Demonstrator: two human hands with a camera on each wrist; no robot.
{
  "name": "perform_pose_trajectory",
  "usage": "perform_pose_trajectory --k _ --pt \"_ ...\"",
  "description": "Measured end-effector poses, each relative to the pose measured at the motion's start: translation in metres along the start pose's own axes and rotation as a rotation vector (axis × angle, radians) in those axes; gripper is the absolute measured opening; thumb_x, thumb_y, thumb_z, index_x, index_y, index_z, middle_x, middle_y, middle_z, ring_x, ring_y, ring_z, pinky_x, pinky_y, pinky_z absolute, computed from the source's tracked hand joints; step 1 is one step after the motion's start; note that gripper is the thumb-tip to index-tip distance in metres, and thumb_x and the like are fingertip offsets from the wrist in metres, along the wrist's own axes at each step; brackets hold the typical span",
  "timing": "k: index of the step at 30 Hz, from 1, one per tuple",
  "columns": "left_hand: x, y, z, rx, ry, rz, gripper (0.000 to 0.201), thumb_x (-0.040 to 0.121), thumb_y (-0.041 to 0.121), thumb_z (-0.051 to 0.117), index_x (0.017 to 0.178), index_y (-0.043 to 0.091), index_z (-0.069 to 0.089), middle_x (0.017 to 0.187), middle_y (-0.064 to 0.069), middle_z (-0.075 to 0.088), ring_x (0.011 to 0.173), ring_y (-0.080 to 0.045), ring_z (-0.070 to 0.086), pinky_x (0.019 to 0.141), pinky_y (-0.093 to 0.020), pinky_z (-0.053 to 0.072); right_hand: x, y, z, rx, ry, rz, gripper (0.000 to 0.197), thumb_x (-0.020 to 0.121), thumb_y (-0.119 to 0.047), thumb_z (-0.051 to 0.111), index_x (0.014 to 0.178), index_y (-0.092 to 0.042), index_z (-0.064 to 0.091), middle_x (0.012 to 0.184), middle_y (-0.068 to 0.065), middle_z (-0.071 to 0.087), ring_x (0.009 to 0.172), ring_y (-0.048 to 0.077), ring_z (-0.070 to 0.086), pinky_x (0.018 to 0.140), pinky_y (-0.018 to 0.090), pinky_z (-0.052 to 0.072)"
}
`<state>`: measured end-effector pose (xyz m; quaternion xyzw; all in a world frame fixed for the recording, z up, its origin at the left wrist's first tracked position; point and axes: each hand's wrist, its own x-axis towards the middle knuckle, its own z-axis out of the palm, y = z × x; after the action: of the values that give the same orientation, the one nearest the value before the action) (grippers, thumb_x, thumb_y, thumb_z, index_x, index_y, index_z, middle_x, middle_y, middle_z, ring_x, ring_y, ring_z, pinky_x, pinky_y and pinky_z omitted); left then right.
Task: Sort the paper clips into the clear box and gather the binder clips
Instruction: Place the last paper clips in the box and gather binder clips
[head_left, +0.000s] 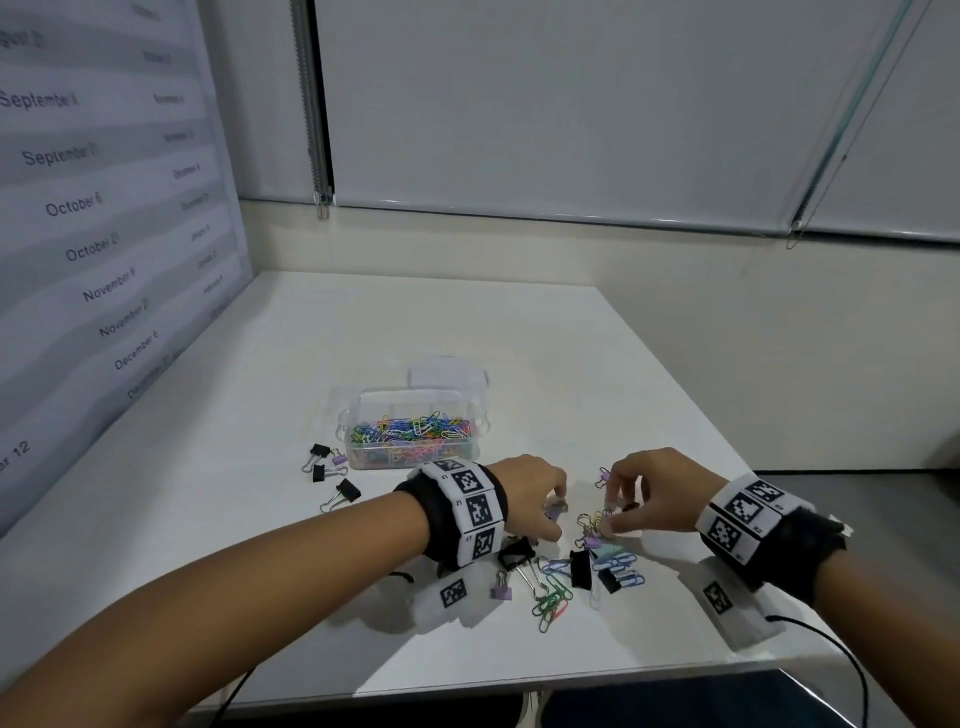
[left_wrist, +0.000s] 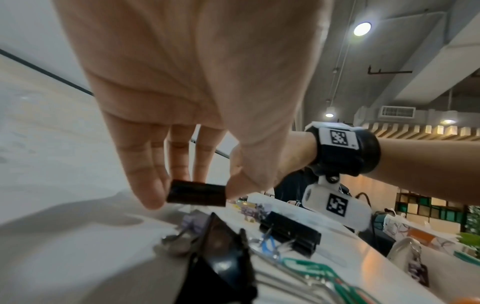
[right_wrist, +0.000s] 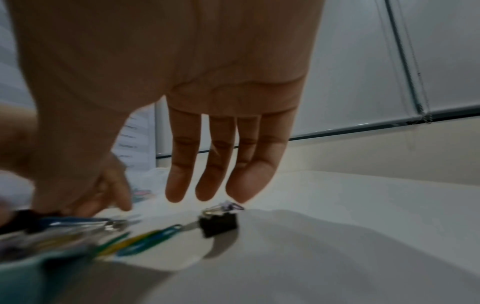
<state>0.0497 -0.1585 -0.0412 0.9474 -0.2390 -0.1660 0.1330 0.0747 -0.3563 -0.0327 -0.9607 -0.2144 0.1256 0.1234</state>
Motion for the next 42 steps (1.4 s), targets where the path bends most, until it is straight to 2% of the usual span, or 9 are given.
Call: perform_pose_trajectory --k 7,10,14,22,27,31,35,38,42 --pt "-0.004 -0.011 -0.004 -0.165 0.063 -0.047 0.030 0.091 0.024 0.046 0.109 0.013 0.068 0.113 -0.008 0.066 0.105 -0.024 0.057 0.081 -0.027 0.041 -0.006 -0.022 0.019 -0.013 -0.079 -0.061 0.024 0.069 -0.046 0.074 0.074 -0.029 0.058 0.063 -0.011 0.057 0.062 0.005 0.053 0.066 0.020 0.044" --pt "-0.006 -0.016 -0.006 -0.211 0.131 -0.068 0.028 0.091 0.020 0.046 0.103 0.008 0.068 0.111 -0.010 0.068 0.103 -0.027 0.059 0.082 -0.029 0.043 -0.004 -0.025 0.015 -0.013 -0.054 -0.089 0.016 0.074 -0.038 0.070 0.071 -0.027 0.060 0.059 -0.013 0.055 0.058 0.001 0.051 0.057 0.008 0.038" --pt "-0.008 -0.023 -0.008 -0.248 0.180 -0.086 0.026 0.090 0.016 0.048 0.103 0.005 0.068 0.108 -0.011 0.069 0.099 -0.026 0.063 0.081 -0.030 0.047 0.000 -0.025 0.012 -0.031 -0.077 -0.091 0.006 0.075 -0.025 0.070 0.071 -0.022 0.066 0.064 -0.012 0.060 0.059 0.002 0.052 0.055 0.007 0.040" --pt "-0.013 -0.032 -0.007 -0.215 0.243 -0.088 0.017 0.083 0.004 0.062 0.094 0.006 0.074 0.098 -0.010 0.074 0.092 -0.021 0.068 0.074 -0.022 0.046 0.005 -0.030 0.014 -0.013 -0.091 -0.103 0.013 0.074 -0.030 0.073 0.081 -0.028 0.063 0.062 -0.015 0.054 0.059 -0.001 0.051 0.062 0.014 0.042" --pt "-0.018 -0.040 -0.012 -0.205 0.355 -0.105 0.015 0.078 0.010 0.071 0.093 0.007 0.074 0.097 -0.008 0.073 0.094 -0.019 0.065 0.074 -0.020 0.043 0.006 -0.021 0.009 -0.019 -0.066 -0.066 0.012 0.073 -0.032 0.073 0.078 -0.029 0.063 0.067 -0.015 0.057 0.060 -0.001 0.051 0.061 0.014 0.042" --pt "-0.027 -0.054 -0.023 -0.317 0.439 -0.121 0.010 0.077 0.010 0.072 0.086 0.005 0.074 0.093 -0.009 0.074 0.077 -0.011 0.061 0.065 -0.007 0.042 0.006 -0.008 0.005 -0.043 -0.006 -0.050 0.005 0.080 -0.029 0.067 0.081 -0.029 0.062 0.082 -0.013 0.058 0.065 -0.001 0.050 0.062 0.011 0.040" --pt "-0.035 -0.074 -0.034 -0.281 0.535 -0.185 0.008 0.079 0.011 0.068 0.083 0.008 0.073 0.091 -0.007 0.073 0.082 -0.017 0.065 0.076 -0.023 0.050 0.006 -0.003 0.008 -0.061 -0.044 -0.051 0.021 0.080 -0.024 0.067 0.101 -0.024 0.066 0.092 -0.011 0.056 0.067 -0.001 0.050 0.063 0.006 0.036" --pt "-0.040 -0.091 -0.045 -0.121 0.584 -0.277 0.009 0.084 0.014 0.060 0.087 0.013 0.068 0.095 -0.004 0.071 0.089 -0.022 0.065 0.079 -0.029 0.051 0.006 -0.004 0.008 -0.055 -0.078 -0.060 0.024 0.078 -0.016 0.067 0.100 -0.025 0.068 0.092 -0.010 0.060 0.066 -0.001 0.051 0.066 0.008 0.041" --pt "-0.041 -0.110 -0.050 0.188 0.421 -0.416 0.016 0.091 0.013 0.052 0.101 0.010 0.064 0.111 -0.009 0.061 0.105 -0.029 0.056 0.083 -0.037 0.051 0.006 -0.006 0.008 -0.029 -0.094 -0.075 0.023 0.076 -0.012 0.068 0.092 -0.029 0.070 0.082 -0.011 0.062 0.064 0.000 0.054 0.067 0.012 0.045"
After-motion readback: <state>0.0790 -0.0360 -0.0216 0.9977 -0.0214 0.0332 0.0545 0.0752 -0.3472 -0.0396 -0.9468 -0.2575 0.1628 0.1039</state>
